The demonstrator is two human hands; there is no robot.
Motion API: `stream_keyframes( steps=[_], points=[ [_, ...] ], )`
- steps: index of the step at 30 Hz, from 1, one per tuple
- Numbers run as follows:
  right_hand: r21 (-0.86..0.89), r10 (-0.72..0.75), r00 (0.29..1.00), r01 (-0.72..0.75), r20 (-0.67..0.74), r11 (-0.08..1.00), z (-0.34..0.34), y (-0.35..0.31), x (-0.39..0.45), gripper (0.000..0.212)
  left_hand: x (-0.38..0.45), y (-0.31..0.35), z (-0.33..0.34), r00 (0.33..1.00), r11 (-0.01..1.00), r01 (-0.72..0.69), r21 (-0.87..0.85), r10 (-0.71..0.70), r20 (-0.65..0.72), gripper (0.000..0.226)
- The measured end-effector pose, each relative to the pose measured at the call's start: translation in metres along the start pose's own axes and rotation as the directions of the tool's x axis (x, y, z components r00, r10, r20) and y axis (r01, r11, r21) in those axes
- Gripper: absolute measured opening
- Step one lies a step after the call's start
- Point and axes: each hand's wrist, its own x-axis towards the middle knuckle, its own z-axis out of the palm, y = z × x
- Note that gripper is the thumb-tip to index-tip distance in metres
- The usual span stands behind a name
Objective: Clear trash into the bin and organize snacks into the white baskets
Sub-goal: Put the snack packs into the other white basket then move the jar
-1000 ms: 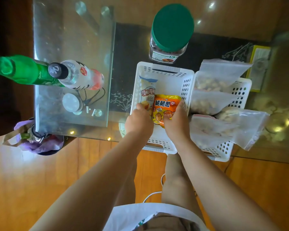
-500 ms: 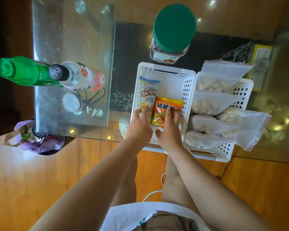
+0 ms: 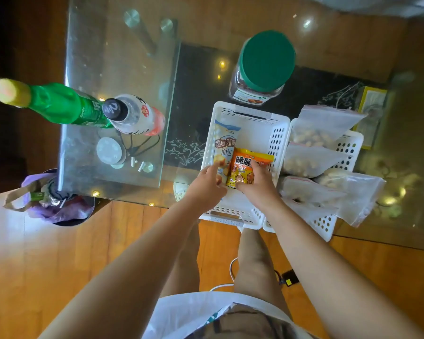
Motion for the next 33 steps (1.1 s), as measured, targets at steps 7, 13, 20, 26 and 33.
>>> stream_keyframes(
  steps=[7, 13, 20, 26, 33],
  points=[
    [-0.029, -0.245, 0.898, 0.252, -0.367, 0.967, -0.065, -0.096, 0.0, 0.08, -0.024, -0.026, -0.057, 0.988, 0.916, 0.062, -0.397, -0.114, -0.108, 0.063],
    [-0.266, -0.259, 0.903, 0.172, -0.343, 0.949, -0.089, -0.16, 0.032, 0.111, -0.052, -0.053, -0.136, 0.89, 0.783, -0.11, -0.612, -0.196, -0.411, 0.091],
    [-0.448, -0.247, 0.93, 0.105, -0.271, 0.888, -0.088, -0.162, 0.057, 0.108, -0.04, -0.027, -0.17, 0.925, 0.79, -0.135, -0.599, -0.116, -0.362, 0.06],
    [-0.452, -0.373, 0.871, 0.206, -0.32, 0.868, -0.095, -0.154, 0.057, 0.098, -0.027, -0.018, -0.172, 0.915, 0.702, -0.138, -0.699, -0.18, -0.362, 0.039],
    [-0.456, -0.596, 0.692, 0.411, -0.408, 0.789, -0.102, -0.138, -0.01, 0.093, -0.021, 0.0, -0.151, 0.923, 0.788, -0.115, -0.605, -0.14, -0.358, 0.042]
  ],
)
